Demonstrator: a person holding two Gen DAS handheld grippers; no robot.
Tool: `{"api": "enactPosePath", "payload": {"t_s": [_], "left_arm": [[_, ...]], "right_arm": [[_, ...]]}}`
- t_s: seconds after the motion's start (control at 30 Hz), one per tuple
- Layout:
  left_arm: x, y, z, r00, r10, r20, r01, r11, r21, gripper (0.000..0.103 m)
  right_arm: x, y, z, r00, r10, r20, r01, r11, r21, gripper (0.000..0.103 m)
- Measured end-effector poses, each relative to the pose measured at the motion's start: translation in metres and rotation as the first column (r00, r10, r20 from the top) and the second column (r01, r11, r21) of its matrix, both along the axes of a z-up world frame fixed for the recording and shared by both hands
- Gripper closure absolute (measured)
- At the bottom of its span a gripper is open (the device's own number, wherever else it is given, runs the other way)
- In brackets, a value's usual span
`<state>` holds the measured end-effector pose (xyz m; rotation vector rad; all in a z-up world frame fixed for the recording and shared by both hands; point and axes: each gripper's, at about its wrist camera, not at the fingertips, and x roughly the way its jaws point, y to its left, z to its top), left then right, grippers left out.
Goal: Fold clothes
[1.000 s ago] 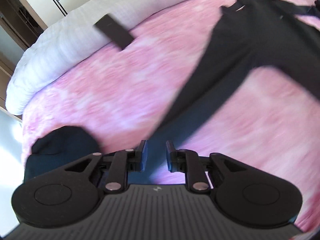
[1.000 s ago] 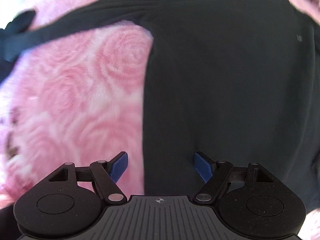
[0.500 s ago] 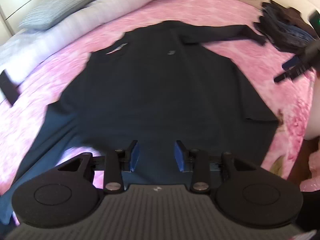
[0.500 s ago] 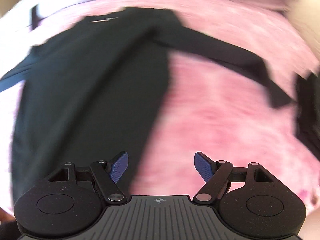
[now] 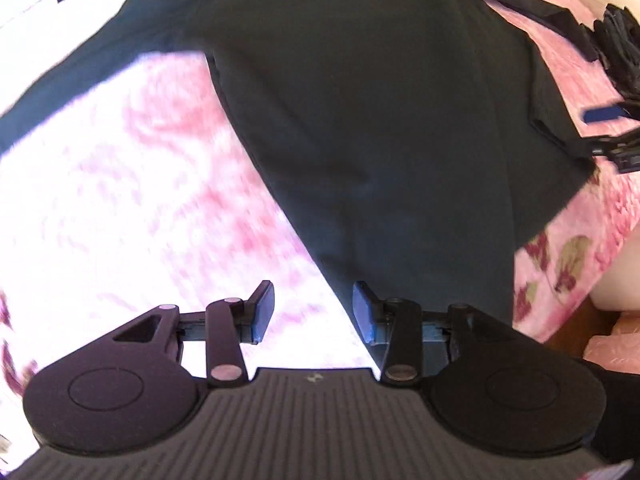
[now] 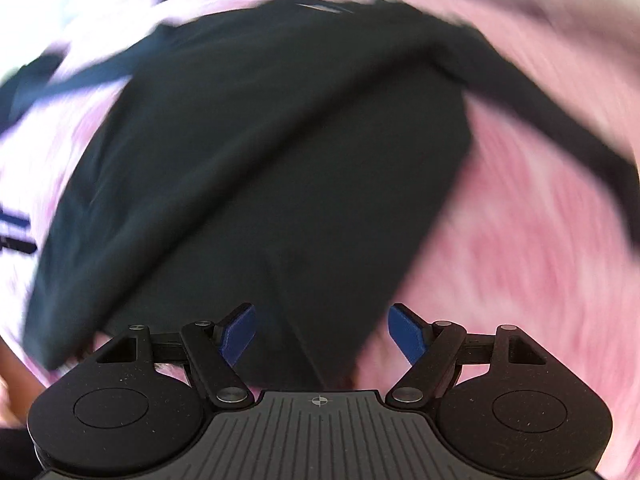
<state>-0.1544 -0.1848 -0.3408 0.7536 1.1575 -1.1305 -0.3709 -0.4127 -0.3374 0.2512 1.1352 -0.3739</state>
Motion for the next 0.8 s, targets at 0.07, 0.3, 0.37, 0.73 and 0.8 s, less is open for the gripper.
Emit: {"api": "enactPosePath", "payload": {"t_s": [0.07, 0.3, 0.37, 0.73, 0.8], "left_arm": [[0.001, 0.005, -0.004, 0.999, 0.025, -0.038, -0.025, 0.999, -0.021, 0.065], [-0.004, 0.018, -0.016, 0.992, 0.063, -0.113, -0.071, 0.996, -0.062, 0.065], [-0.007, 0.018, -0.016, 0.991, 0.048, -0.128, -0.056, 0.996, -0.065, 0.066], [0.014, 0.036, 0.015, 0.988, 0.136, -0.078, -0.144, 0.983, -0.112, 0.103], [0.026, 0.049, 0.027, 0.985, 0.171, -0.033, -0.174, 0.978, -0.113, 0.103]], "right_arm": [[0.019, 0.016, -0.011, 0.996, 0.073, -0.046, -0.076, 0.995, -0.063, 0.027], [0.035, 0.011, -0.028, 0.999, -0.013, -0.049, 0.007, 0.994, -0.112, 0.051], [0.029, 0.006, -0.020, 0.998, -0.045, -0.044, 0.040, 0.993, -0.109, 0.080], [-0.034, -0.029, 0.029, 0.965, -0.260, -0.036, 0.255, 0.962, -0.100, 0.100], [-0.059, -0.038, 0.038, 0.954, -0.296, -0.051, 0.290, 0.952, -0.099, 0.100]]}}
